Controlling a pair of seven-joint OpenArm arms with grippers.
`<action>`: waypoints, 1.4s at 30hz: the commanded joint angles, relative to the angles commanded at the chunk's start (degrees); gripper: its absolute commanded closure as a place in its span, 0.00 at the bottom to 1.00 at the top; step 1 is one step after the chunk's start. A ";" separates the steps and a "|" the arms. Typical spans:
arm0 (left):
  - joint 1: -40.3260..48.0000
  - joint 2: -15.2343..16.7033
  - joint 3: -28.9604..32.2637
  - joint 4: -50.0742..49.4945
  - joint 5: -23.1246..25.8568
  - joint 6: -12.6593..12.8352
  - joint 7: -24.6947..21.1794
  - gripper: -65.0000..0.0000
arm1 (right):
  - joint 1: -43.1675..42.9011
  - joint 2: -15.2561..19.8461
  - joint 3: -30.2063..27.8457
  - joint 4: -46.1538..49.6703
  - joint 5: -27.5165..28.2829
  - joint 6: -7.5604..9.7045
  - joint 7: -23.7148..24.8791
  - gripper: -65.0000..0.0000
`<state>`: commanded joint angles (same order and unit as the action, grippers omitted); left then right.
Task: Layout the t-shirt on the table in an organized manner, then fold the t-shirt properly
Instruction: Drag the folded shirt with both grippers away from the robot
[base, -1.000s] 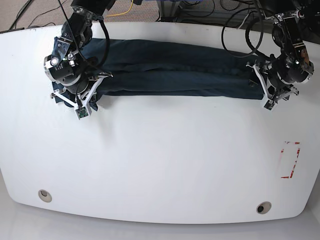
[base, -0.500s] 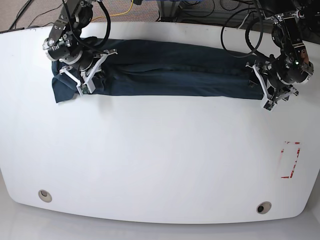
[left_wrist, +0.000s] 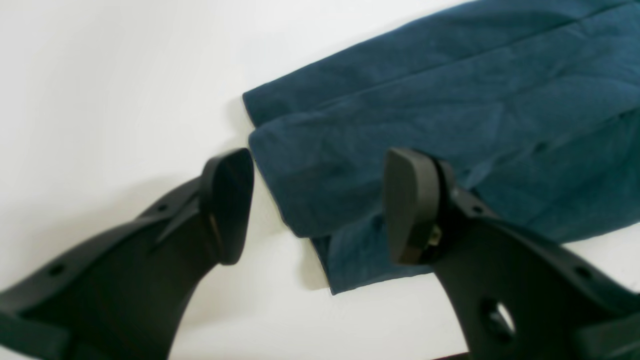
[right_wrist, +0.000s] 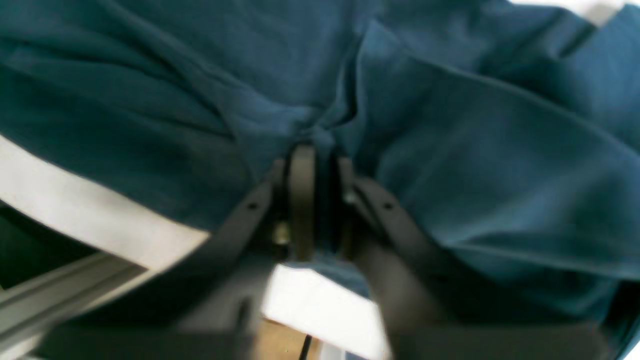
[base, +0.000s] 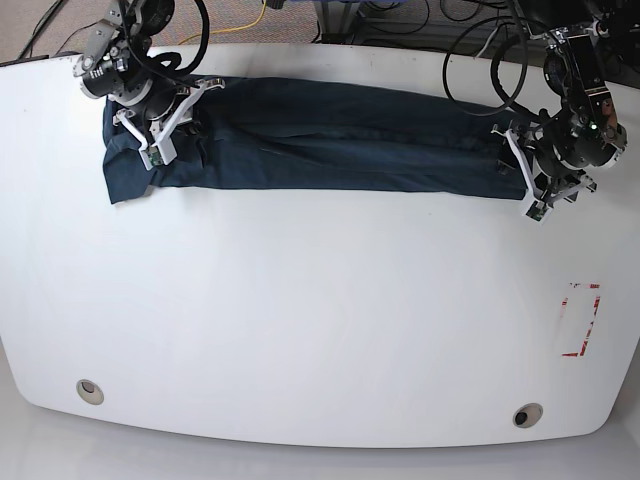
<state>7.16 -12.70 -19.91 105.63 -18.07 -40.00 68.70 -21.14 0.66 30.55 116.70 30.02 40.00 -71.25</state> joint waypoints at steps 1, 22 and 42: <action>0.00 0.00 0.00 0.00 0.00 0.00 0.00 0.41 | -0.35 0.44 0.00 0.00 0.35 0.00 0.00 0.57; 2.11 0.35 5.27 0.26 -0.09 0.00 -0.09 0.41 | 0.35 6.68 14.42 -0.88 12.75 0.00 1.14 0.29; 4.48 -1.41 6.07 -14.15 2.37 0.00 -13.54 0.41 | 2.73 8.62 6.07 -21.01 -2.64 0.00 19.87 0.46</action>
<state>11.65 -14.11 -13.85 91.47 -15.69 -40.00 55.16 -18.42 9.27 36.62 95.69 27.38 40.00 -51.38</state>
